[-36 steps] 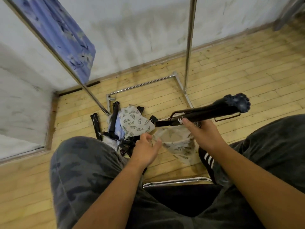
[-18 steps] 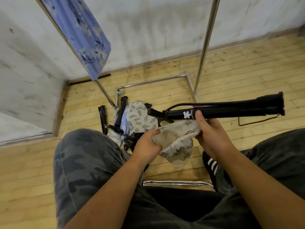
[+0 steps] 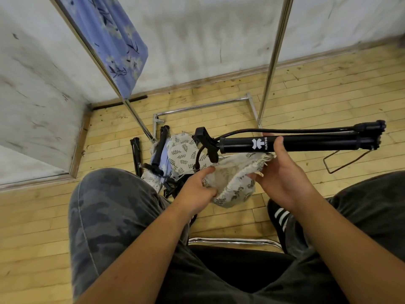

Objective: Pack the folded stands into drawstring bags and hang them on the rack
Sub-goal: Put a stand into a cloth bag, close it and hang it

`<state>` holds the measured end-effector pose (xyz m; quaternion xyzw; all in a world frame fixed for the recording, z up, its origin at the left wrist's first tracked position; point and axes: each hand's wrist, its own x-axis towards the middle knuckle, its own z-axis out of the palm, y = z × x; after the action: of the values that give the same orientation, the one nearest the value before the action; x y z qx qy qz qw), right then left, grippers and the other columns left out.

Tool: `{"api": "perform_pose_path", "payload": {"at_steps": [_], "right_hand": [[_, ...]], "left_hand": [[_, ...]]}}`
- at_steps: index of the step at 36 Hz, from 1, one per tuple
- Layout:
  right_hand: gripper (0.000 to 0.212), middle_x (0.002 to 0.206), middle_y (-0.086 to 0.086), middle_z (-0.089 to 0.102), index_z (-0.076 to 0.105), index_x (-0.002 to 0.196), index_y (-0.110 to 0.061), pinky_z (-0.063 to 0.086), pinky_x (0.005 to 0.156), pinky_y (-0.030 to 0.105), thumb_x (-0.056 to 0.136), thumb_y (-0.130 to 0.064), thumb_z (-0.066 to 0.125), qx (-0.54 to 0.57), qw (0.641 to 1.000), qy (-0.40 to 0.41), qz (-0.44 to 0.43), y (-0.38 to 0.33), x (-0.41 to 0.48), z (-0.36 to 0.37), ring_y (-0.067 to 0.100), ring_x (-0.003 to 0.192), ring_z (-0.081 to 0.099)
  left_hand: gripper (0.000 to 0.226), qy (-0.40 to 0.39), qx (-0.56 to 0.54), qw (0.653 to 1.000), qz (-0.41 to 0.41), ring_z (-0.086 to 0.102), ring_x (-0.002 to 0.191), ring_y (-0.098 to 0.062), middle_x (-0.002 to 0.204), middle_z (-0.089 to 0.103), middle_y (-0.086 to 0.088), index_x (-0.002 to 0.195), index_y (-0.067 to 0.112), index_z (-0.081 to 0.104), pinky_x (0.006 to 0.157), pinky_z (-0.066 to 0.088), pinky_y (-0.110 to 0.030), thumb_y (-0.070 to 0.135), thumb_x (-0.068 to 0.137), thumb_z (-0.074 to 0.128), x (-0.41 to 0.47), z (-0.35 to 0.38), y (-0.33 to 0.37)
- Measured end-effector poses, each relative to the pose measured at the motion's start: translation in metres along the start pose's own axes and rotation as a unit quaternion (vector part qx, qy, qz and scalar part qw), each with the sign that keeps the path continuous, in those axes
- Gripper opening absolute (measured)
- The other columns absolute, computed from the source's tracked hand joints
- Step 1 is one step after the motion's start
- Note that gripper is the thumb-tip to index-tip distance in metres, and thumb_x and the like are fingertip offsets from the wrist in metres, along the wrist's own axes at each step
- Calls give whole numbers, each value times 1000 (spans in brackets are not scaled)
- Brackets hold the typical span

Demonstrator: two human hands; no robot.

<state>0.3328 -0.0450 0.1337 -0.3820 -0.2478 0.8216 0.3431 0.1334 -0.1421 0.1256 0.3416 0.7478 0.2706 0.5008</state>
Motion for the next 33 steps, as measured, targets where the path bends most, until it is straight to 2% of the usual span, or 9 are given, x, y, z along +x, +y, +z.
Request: {"api": "perform_pose_path", "payload": {"at_steps": [7, 8, 9, 11, 12, 13, 15, 22, 33], "right_hand": [[74, 146, 18, 58, 59, 143, -14, 51, 107, 45, 92, -67, 47, 20, 999, 35, -30, -7, -3, 1, 29, 133, 59], [72, 147, 18, 58, 61, 140, -15, 47, 113, 47, 93, -66, 46, 21, 998, 38, -35, -8, -3, 1, 28, 134, 58], [69, 147, 17, 57, 64, 137, -15, 42, 116, 49, 94, -66, 45, 24, 998, 43, -38, -10, -4, 2, 29, 135, 57], [64, 146, 16, 59, 67, 132, -17, 42, 117, 49, 97, -65, 43, 34, 997, 53, -39, -12, -5, 3, 30, 139, 54], [63, 144, 16, 61, 67, 130, -17, 44, 115, 48, 98, -65, 43, 39, 997, 58, -39, -13, -6, 3, 30, 138, 54], [62, 142, 15, 63, 67, 130, -17, 46, 113, 46, 98, -65, 43, 42, 996, 63, -39, -13, -6, 4, 30, 136, 57], [59, 130, 13, 71, 65, 130, -17, 49, 110, 45, 100, -63, 42, 43, 996, 67, -44, -14, -8, 5, 26, 126, 66], [58, 112, 8, 77, 59, 138, -17, 55, 95, 42, 102, -60, 43, 36, 996, 62, -61, -13, -7, 6, 19, 102, 75], [63, 131, 12, 67, 65, 136, -19, 43, 116, 51, 99, -67, 46, 57, 994, 82, -36, -13, -5, 2, 27, 123, 64]], "left_hand": [[69, -50, -56, 997, 31, 41, 58, -1, 110, 70, 1, 147, 34, 54, 53, 47, -29, -3, 90, 62, -2, 1, 6], [69, -54, -60, 996, 35, 29, 69, 2, 115, 72, -1, 148, 33, 54, 58, 37, -18, -4, 90, 61, -4, 1, 7], [69, -59, -62, 996, 40, 27, 88, 2, 125, 70, -4, 149, 30, 53, 91, 34, -31, -6, 91, 59, -4, 1, 7], [68, -72, -62, 994, 51, 44, 97, 4, 131, 65, -2, 149, 26, 54, 79, 50, -37, -9, 91, 58, -6, 1, 7], [67, -78, -58, 994, 55, 24, 77, 6, 129, 63, 3, 148, 28, 55, 83, 30, -11, -9, 91, 57, -6, 1, 7], [67, -81, -52, 994, 55, 48, 51, 3, 125, 65, 7, 146, 32, 57, 57, 39, -10, -7, 91, 58, -5, 2, 6], [67, -74, -34, 996, 48, 59, 71, -13, 123, 70, 9, 142, 39, 59, 67, 46, -26, -3, 89, 60, -4, 2, 4], [61, -77, -17, 994, 72, 37, 46, -12, 128, 70, 8, 141, 33, 62, 45, 33, -26, -4, 93, 58, -10, 2, 4], [60, -69, -9, 998, -2, 55, 67, -20, 124, 67, -2, 144, 40, 54, 62, 45, -33, 10, 93, 62, -1, 3, -2]]}}
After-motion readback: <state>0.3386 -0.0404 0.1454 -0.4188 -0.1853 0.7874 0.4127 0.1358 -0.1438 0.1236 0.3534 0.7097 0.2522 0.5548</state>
